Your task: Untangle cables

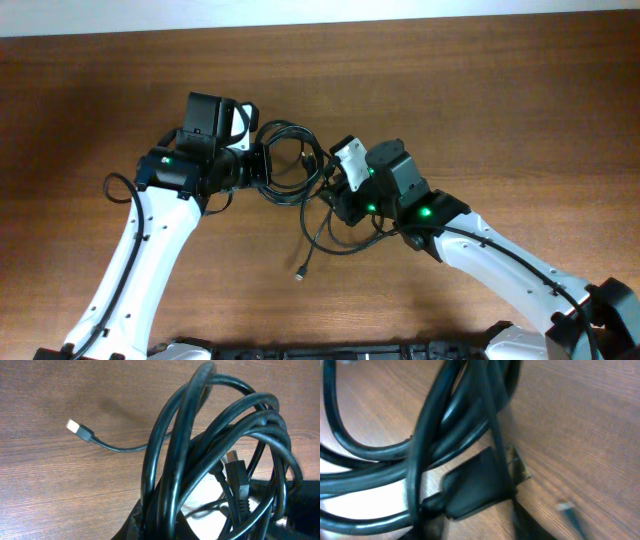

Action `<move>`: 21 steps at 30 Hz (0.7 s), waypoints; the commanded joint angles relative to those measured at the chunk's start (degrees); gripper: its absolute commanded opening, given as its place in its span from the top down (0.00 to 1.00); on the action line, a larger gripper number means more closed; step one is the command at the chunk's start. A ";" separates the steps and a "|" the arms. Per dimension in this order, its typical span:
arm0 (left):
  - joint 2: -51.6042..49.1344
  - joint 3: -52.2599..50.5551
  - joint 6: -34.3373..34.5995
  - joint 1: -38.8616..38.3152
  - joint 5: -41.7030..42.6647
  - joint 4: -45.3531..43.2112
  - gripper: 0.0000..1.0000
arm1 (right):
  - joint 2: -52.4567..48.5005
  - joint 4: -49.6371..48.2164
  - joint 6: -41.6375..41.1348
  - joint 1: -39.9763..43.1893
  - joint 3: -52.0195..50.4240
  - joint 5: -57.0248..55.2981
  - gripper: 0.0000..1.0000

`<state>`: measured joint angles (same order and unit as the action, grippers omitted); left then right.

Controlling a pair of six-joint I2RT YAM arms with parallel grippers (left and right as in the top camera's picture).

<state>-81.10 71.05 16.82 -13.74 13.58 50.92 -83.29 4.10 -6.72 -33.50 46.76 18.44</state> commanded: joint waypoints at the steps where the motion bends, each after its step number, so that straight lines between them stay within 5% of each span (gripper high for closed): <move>1: 0.46 0.57 0.28 -0.02 0.13 -0.15 1.00 | -0.72 0.15 -6.01 -0.28 0.17 -0.02 0.91; 8: 0.46 0.57 0.31 -0.02 -18.97 -2.99 1.00 | 1.27 -0.09 -15.67 -0.22 0.20 16.50 0.96; 17: 0.46 0.57 0.33 -1.57 -18.58 -5.46 1.00 | 4.68 -1.62 -23.47 -0.17 0.20 26.58 0.96; 21: 0.46 0.57 0.33 -5.18 -16.85 -5.49 1.00 | 4.68 -13.51 -28.52 -0.17 0.20 27.65 0.96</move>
<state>-81.10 71.05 16.56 -16.88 -1.63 46.00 -79.72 -3.75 -31.64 -33.69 46.68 43.00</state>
